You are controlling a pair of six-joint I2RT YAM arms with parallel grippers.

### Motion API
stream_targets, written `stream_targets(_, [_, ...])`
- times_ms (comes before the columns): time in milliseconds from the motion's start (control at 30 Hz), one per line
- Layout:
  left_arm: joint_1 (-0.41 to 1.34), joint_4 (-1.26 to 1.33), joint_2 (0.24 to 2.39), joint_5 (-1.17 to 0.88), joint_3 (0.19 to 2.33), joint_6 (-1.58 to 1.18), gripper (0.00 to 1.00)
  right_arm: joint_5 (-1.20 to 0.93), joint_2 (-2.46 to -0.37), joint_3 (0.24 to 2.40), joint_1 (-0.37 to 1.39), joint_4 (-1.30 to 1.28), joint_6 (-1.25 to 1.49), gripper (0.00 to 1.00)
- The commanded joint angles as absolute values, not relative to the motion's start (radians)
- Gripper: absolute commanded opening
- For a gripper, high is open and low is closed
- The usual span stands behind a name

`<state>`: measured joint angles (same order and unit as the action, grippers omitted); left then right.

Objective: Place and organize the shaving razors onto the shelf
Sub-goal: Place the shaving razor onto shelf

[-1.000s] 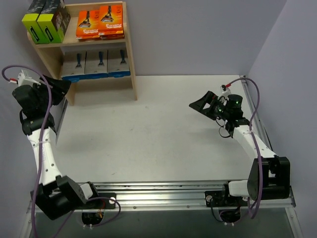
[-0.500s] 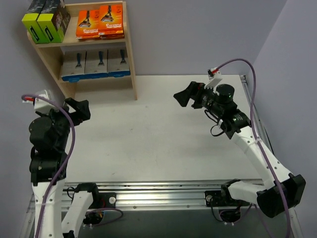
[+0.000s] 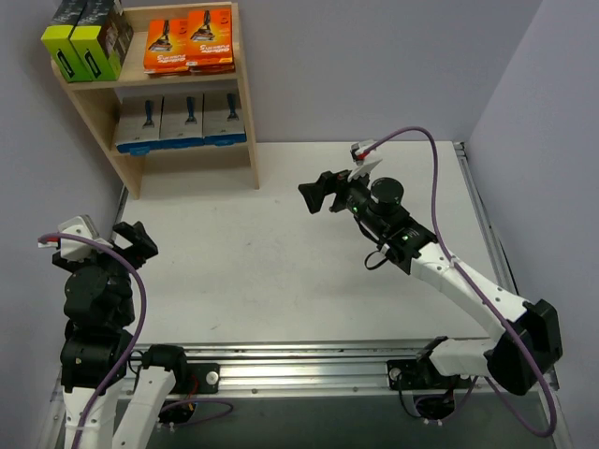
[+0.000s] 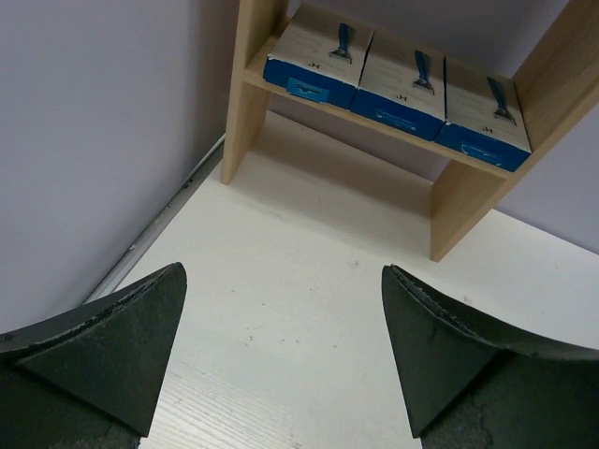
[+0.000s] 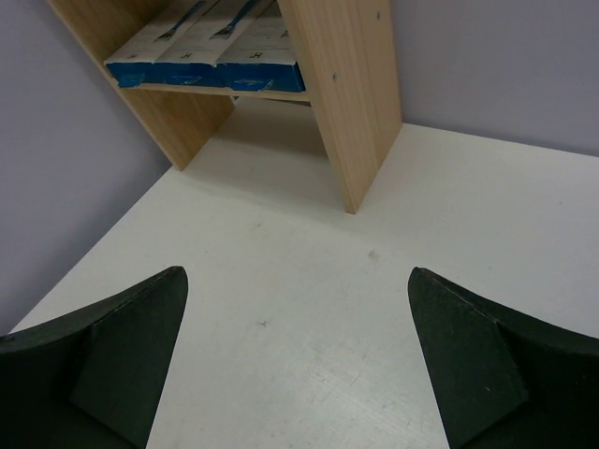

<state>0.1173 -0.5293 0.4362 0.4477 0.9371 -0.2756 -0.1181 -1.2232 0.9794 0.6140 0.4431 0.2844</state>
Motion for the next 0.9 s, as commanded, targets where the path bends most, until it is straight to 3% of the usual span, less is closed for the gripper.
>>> stream_targets(0, [0.123,-0.497,0.454,0.496,0.934,-0.245,0.94,-0.071,-1.282,0.985,0.624,0.633,0.198,1.0])
stream_targets(867, [0.106,-0.495,0.514,0.362,0.928,-0.238,0.94,0.109,-1.285,1.028,0.624,0.548,0.224,1.0])
